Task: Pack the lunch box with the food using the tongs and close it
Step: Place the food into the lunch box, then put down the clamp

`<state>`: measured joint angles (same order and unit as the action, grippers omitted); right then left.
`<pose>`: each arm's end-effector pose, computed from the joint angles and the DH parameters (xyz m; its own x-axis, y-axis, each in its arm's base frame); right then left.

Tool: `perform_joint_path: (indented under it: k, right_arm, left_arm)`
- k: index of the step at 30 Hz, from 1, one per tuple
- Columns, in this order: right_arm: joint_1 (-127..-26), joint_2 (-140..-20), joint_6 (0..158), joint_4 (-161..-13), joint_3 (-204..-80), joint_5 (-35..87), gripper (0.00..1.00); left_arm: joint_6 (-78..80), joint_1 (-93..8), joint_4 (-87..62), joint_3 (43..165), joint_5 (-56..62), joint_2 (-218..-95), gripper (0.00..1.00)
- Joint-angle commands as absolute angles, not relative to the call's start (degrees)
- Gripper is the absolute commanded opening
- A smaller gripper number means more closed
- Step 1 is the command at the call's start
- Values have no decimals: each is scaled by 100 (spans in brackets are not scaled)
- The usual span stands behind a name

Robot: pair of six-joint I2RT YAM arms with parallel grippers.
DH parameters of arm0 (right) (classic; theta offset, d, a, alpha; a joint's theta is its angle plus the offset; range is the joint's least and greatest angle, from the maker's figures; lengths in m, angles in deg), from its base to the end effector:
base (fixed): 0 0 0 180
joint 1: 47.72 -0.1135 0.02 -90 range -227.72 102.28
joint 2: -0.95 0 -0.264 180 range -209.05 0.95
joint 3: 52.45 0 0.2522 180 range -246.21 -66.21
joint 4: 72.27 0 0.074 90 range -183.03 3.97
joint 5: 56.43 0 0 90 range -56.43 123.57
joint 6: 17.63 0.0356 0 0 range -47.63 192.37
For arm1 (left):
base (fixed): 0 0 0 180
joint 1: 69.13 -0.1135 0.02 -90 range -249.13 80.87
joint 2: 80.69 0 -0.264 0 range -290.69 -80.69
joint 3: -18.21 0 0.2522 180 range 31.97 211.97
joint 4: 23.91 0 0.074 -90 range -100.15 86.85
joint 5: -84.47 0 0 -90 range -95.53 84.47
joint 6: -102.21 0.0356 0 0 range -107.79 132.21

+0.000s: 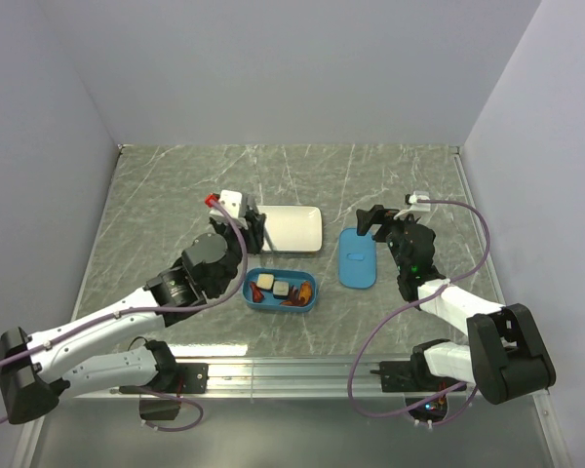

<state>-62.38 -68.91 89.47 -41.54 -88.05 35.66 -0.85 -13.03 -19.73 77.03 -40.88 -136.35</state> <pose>0.2392 0.0612 0.2126 -0.1209 0.2721 -0.9546 -0.1906 0.9374 0.2913 0.1431 -0.1760 0.3436 -0.0897 -0.1969 -0.9763 0.3429 0.9142 -0.2159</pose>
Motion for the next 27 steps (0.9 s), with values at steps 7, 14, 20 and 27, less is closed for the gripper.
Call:
perform_joint_path:
  k: [7,14,20,27]
  right_arm:
    - [-6249,-6813,8951,-3998,-9003,3595,98]
    - [-6258,-6875,8942,-4033,-9073,3586,98]
    - [-6249,-6901,8951,-4024,-9073,3560,98]
    - [-6249,-6901,8951,-4033,-9082,3568,98]
  left_arm:
    - [-1019,-2622,327,8093,-5071,-13193,38]
    - [-1178,-3755,1103,8242,-4432,-13139,38]
    - [-1012,-4732,989,8146,-3393,-13570,36]
    - [-704,-5594,532,8137,-2339,-13965,34]
